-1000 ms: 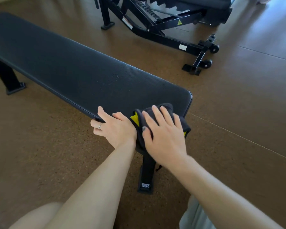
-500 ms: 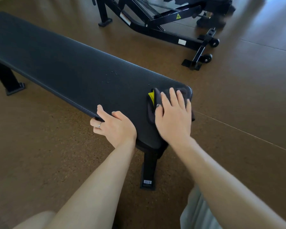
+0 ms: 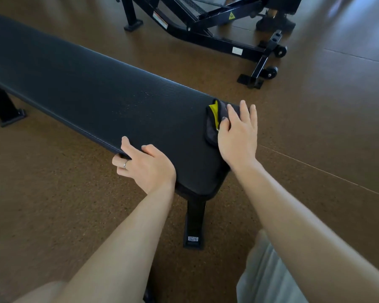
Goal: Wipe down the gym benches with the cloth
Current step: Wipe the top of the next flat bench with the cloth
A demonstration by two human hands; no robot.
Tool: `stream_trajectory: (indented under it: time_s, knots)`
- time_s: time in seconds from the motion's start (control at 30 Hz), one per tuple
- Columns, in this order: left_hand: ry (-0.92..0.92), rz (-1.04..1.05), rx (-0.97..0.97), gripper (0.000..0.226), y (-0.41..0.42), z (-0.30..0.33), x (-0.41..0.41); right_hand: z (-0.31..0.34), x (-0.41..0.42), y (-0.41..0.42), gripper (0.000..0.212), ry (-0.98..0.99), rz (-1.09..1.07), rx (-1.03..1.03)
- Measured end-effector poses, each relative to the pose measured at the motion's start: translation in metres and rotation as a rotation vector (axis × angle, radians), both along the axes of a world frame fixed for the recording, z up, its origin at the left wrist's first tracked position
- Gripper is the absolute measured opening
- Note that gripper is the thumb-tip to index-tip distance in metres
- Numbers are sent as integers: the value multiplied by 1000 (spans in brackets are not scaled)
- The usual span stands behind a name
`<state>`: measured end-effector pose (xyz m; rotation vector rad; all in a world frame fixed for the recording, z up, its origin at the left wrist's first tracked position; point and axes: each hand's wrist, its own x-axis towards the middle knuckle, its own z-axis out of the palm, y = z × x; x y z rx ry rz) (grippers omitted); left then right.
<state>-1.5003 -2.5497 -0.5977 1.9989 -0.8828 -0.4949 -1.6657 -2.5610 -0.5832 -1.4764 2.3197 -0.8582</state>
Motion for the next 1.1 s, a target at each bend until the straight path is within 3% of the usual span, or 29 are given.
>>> stream_trajectory:
  time_s: [0.27, 0.5, 0.6, 0.73, 0.9, 1.1]
  knots:
    - [2, 19, 15, 50, 1, 0, -1, -10, 81, 95, 57, -413, -121, -132]
    - [10, 11, 2, 48, 0, 4, -2, 12, 8, 5, 53, -456, -198, -61]
    - [13, 17, -1, 49, -1, 0, -2, 13, 0, -7, 53, -423, -201, -27]
    - [3, 25, -8, 49, 1, 0, -1, 1, 31, 36, 56, -356, -137, -26]
    - [7, 30, 1, 49, 1, 1, -2, -9, 78, 96, 55, -107, -50, 12]
    - [-14, 16, 13, 48, 0, 1, -1, -1, 5, 8, 52, 8, -33, 70]
